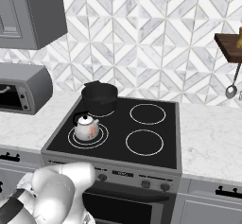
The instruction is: Pick the kettle from the counter and place it on a stove burner. Then turn the burner on.
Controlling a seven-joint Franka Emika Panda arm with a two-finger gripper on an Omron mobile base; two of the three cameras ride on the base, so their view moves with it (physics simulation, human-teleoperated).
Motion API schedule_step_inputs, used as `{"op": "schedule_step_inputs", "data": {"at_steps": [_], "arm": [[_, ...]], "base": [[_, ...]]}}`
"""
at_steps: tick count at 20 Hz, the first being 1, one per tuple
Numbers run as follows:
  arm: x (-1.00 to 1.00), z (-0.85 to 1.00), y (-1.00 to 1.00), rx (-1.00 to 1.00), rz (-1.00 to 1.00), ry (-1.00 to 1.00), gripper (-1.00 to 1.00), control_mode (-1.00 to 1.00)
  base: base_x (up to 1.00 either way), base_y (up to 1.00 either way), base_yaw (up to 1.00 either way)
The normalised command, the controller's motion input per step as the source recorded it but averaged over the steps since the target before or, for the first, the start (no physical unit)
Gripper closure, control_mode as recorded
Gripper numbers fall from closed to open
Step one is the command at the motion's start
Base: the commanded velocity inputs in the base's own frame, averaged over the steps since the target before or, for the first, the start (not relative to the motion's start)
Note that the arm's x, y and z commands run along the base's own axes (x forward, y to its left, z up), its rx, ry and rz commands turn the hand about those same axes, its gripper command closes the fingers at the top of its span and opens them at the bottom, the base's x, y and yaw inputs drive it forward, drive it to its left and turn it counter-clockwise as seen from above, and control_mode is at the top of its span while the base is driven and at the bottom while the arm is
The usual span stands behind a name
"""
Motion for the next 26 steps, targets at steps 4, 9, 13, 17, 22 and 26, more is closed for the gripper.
{"op": "schedule_step_inputs", "data": {"at_steps": [4, 9, 13, 17, 22, 26], "arm": [[0.28, -0.1, -0.19, 0.1, 0.0, 0.0, -1.0, -1.0], [0.03, -0.28, -0.05, 0.08, 0.02, 0.0, -1.0, -1.0], [0.02, -0.32, 0.0, 0.09, 0.01, 0.0, -1.0, -1.0], [0.14, -0.07, 0.0, 0.02, 0.0, 0.0, -1.0, -1.0], [0.12, -0.18, 0.0, 0.03, 0.0, 0.0, -1.0, -1.0], [0.19, -0.02, 0.0, 0.01, 0.0, -0.02, -1.0, -1.0]], "base": [[0.0, 0.0, 0.0], [0.0, 0.0, 0.0], [0.0, 0.0, 0.0], [0.0, 0.0, 0.0], [0.0, 0.0, 0.0], [0.0, 0.0, 0.0]]}}
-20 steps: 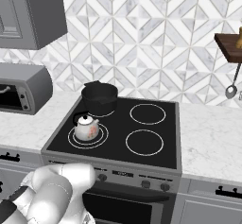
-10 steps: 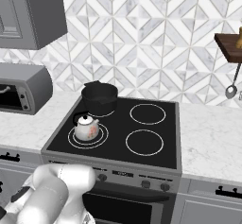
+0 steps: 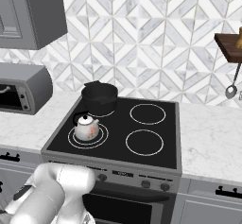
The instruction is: Pick the kettle from the counter and place it on a stove burner. Then turn the burner on.
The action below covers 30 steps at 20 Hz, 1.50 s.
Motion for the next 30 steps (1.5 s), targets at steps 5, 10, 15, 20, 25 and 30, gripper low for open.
{"op": "schedule_step_inputs", "data": {"at_steps": [5, 10, 15, 20, 25, 30], "arm": [[0.22, 0.0, 0.0, 0.0, 0.0, 0.0, -1.0, -1.0], [0.05, 0.0, 0.0, 0.0, 0.0, 0.0, 1.0, -1.0], [0.0, 0.0, 0.0, 0.0, 0.0, 0.0, 1.0, -1.0], [0.0, 0.0, 0.01, -0.11, 0.0, 0.0, 1.0, -1.0], [0.0, 0.0, 0.1, -0.29, 0.0, 0.0, 1.0, -1.0], [0.01, 0.0, 0.15, -0.34, 0.0, 0.0, 1.0, -1.0]], "base": [[0.0, 0.0, 0.0], [0.0, 0.0, 0.0], [0.0, 0.0, 0.0], [0.0, 0.0, 0.0], [0.0, 0.0, 0.0], [0.0, 0.0, 0.0]]}}
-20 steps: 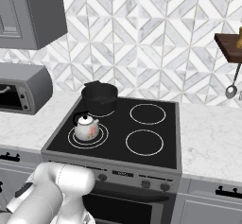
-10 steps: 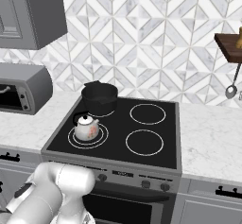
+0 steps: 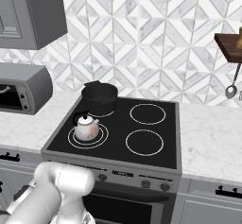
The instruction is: Pick the kettle from the counter and place it on a stove burner. Then turn the burner on.
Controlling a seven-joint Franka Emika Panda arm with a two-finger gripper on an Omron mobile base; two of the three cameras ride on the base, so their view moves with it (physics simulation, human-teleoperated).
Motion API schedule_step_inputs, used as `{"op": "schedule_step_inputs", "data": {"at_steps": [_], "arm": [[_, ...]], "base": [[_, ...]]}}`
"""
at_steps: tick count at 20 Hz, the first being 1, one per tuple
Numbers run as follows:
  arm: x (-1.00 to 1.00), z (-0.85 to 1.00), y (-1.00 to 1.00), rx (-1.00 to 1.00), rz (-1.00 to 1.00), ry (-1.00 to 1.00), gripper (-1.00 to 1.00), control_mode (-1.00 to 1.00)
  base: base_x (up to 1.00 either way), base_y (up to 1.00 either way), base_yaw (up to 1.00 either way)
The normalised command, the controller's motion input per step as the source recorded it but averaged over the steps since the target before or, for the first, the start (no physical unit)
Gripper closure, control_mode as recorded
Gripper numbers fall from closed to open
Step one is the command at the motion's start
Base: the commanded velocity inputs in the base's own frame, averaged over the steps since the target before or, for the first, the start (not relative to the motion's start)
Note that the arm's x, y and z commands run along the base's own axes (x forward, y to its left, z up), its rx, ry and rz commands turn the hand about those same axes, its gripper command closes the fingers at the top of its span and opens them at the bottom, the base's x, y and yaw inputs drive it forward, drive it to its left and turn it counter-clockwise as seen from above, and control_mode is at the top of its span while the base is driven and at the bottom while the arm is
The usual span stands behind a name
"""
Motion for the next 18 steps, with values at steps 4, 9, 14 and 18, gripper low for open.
{"op": "schedule_step_inputs", "data": {"at_steps": [4, 9, 14, 18], "arm": [[0.06, 0.0, 0.21, -0.37, 0.0, 0.0, 1.0, -1.0], [0.16, 0.0, 0.34, -0.37, 0.0, 0.03, 1.0, -1.0], [0.3, 0.06, 0.43, -0.31, 0.0, 0.11, 1.0, -1.0], [0.32, 0.11, 0.39, -0.24, 0.0, 0.13, 1.0, -1.0]], "base": [[0.0, 0.0, 0.0], [0.0, 0.0, 0.0], [0.0, 0.0, 0.0], [0.0, 0.0, 0.0]]}}
